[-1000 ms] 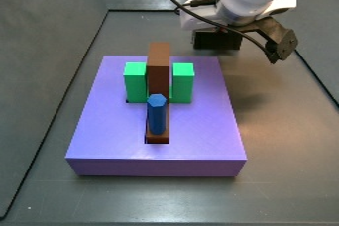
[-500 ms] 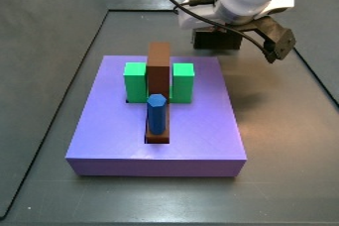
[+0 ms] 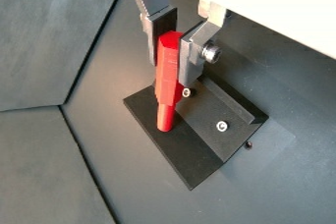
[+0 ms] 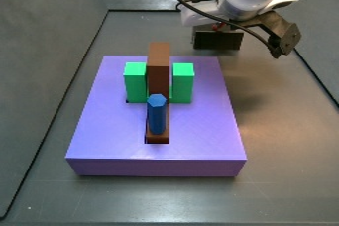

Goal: Pick up the red object. Move up. Place the red object on the fixture. Regrasp the red object. Move to above the board. Insert the red object.
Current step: Regrasp the red object, then move to above the board.

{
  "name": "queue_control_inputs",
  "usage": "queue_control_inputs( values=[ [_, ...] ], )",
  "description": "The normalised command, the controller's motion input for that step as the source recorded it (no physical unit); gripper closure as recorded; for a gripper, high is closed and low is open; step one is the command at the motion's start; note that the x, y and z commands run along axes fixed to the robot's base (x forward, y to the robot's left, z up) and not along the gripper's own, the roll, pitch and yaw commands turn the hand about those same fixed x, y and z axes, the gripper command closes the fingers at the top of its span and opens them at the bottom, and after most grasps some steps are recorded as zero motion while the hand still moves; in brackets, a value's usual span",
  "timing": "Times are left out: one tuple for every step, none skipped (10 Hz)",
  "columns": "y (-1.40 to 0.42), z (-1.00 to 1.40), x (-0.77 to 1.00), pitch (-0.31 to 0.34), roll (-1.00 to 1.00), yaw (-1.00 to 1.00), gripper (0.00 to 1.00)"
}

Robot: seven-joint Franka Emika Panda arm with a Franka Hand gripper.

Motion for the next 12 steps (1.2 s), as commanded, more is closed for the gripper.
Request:
queue_control_inputs(
  values=[
    [0.00,0.00,0.00,0.000,0.00,0.00,1.00],
    [0.00,0.00,0.00,0.000,0.00,0.00,1.00],
    [0.00,1.40,0.00,0.000,0.00,0.00,1.00],
    [-0.01,1.40,-0.01,0.015,0.00,-0.02,1.00],
    [-0.01,1.40,-0.05,0.035,-0.06,-0.03,1.00],
    [0.00,1.40,-0.05,0.032,-0.04,-0.02,1.00],
    [-0.02,1.40,-0.03,0.069,-0.01,-0.01,1.00],
    [-0.03,1.40,-0.03,0.071,0.00,0.00,1.00],
    [-0.01,1.40,-0.02,0.069,-0.02,0.01,1.00],
    [-0.02,0.58,0.01,0.080,0.00,0.02,1.00],
    [-0.02,0.25,0.03,0.086,0.01,0.03,1.00],
    [-1.40,0.29,-0.98,0.154,-1.00,-0.25,1.00]
  ],
)
